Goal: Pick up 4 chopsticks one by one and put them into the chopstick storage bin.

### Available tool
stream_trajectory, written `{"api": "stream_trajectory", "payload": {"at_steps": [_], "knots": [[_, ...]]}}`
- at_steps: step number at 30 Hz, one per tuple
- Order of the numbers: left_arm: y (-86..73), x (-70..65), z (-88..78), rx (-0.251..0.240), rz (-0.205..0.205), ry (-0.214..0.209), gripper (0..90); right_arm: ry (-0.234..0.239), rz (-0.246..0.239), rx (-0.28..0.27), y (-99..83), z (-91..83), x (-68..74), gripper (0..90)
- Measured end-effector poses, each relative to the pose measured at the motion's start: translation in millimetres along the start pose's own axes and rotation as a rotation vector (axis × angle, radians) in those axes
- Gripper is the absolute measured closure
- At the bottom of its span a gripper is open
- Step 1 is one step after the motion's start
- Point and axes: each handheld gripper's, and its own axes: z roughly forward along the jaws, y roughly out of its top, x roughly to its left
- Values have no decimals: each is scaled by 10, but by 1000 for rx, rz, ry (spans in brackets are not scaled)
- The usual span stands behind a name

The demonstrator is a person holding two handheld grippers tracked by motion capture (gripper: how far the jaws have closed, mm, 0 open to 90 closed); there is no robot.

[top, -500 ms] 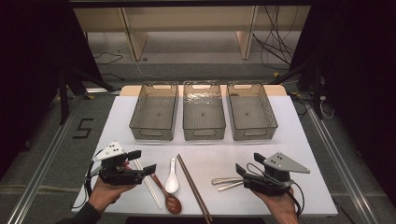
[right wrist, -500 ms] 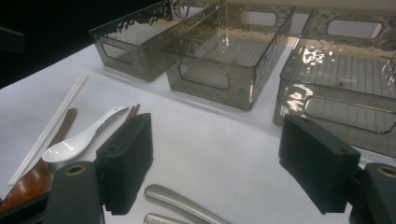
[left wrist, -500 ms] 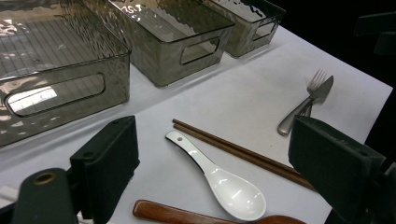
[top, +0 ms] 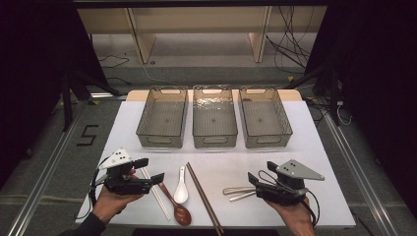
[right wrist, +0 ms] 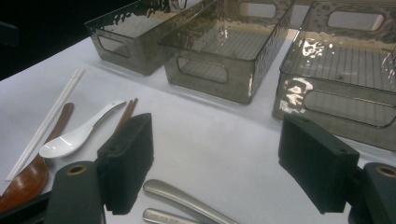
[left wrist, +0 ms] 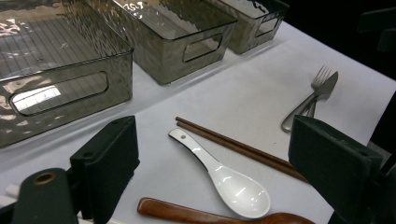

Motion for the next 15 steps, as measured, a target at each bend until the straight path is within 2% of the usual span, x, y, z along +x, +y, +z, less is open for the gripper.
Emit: {"api": "stream_trajectory", "payload": {"at_steps": [1, 4, 6, 8, 11, 13, 15], "knots": [[9, -2, 2, 24, 43, 29, 153, 2, 0, 3, 3, -1, -1, 274], [25, 15, -1, 45, 65, 33, 153, 14, -9, 9, 14, 0, 10, 275], [51, 50, 8, 101, 91, 35, 153, 19, -14, 4, 19, -7, 20, 275], [66, 87, 25, 155, 144, 39, 153, 22, -12, 6, 20, -7, 24, 276], [102, 153, 45, 244, 196, 19, 154, 30, -14, 16, 14, 1, 22, 281], [120, 178, 53, 291, 248, 27, 158, 34, -13, 18, 13, 3, 21, 282], [128, 197, 77, 344, 319, 9, 169, 35, -16, 20, 12, 11, 15, 282]]}}
